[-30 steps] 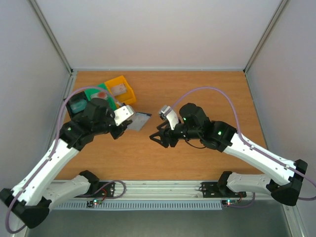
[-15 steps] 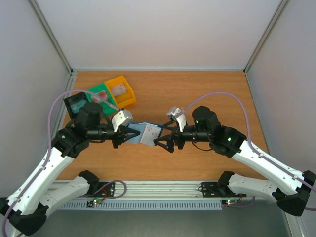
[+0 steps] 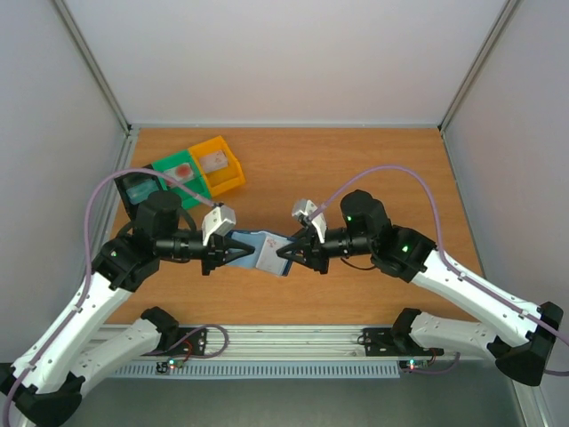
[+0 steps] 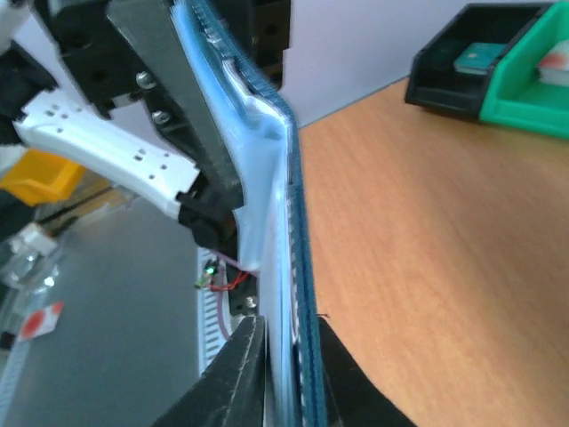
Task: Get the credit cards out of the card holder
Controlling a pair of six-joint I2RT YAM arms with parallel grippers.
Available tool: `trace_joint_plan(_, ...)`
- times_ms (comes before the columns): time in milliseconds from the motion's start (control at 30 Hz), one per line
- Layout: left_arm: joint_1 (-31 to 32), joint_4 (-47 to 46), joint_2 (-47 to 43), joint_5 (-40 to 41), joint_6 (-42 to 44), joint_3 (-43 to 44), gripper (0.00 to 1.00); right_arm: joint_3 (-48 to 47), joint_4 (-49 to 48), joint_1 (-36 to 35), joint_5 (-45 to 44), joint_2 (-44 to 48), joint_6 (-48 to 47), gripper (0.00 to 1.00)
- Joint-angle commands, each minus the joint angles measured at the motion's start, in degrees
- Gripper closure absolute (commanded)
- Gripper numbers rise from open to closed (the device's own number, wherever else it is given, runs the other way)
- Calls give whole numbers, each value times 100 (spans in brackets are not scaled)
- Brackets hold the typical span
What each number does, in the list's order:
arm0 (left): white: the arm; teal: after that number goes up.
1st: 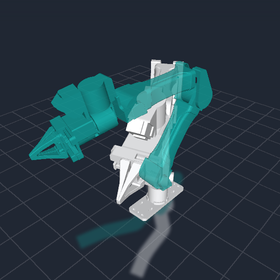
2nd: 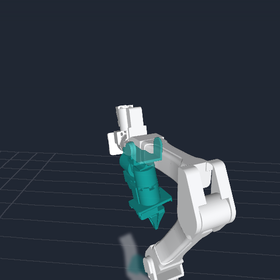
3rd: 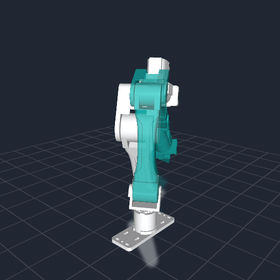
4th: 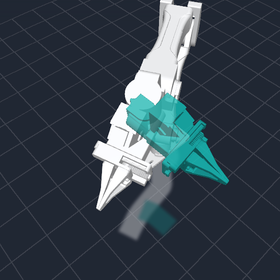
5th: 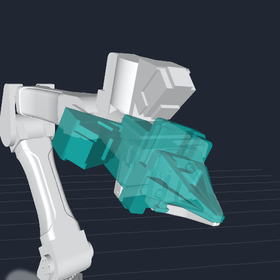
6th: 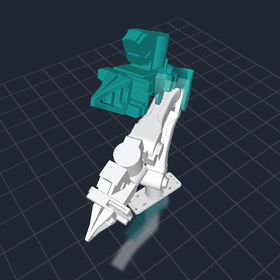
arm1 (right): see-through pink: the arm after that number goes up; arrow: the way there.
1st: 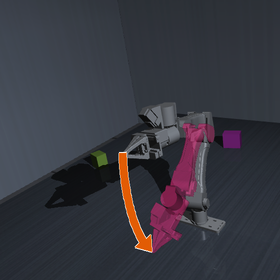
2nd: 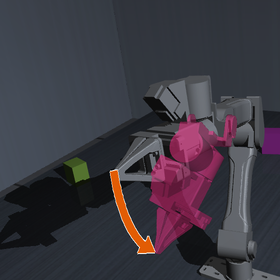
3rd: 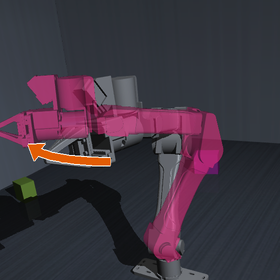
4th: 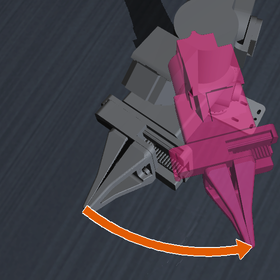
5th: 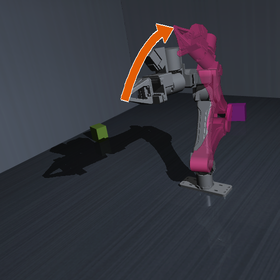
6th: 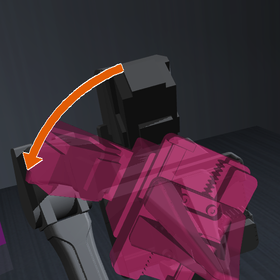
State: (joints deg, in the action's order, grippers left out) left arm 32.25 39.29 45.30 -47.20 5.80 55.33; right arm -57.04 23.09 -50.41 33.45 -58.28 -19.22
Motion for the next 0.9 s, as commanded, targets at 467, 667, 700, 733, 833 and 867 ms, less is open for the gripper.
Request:
trace_joint_plan(467, 7, -876, -153, 1666, -602, -398, 36, 84, 476, 113, -595, 461, 32, 99)
trace_joint_plan(667, 9, -1149, -423, 1597, -204, -572, 27, -317, 1141, 680, -1199, -178, 768, 99)
trace_joint_plan(700, 9, -1182, -444, 1573, -227, -588, 27, -404, 1298, 759, -1419, -286, 958, 99)
trace_joint_plan(733, 7, -1197, -457, 1541, -239, -605, 27, -494, 1468, 830, -1634, -391, 1111, 99)
trace_joint_plan(833, 5, -1218, -539, 1350, -206, -599, 27, -738, 1908, 1039, -2099, -688, 1469, 99)
trace_joint_plan(867, 7, -1234, -571, 1281, -188, -578, 27, -846, 2087, 1043, -2324, -839, 1515, 99)
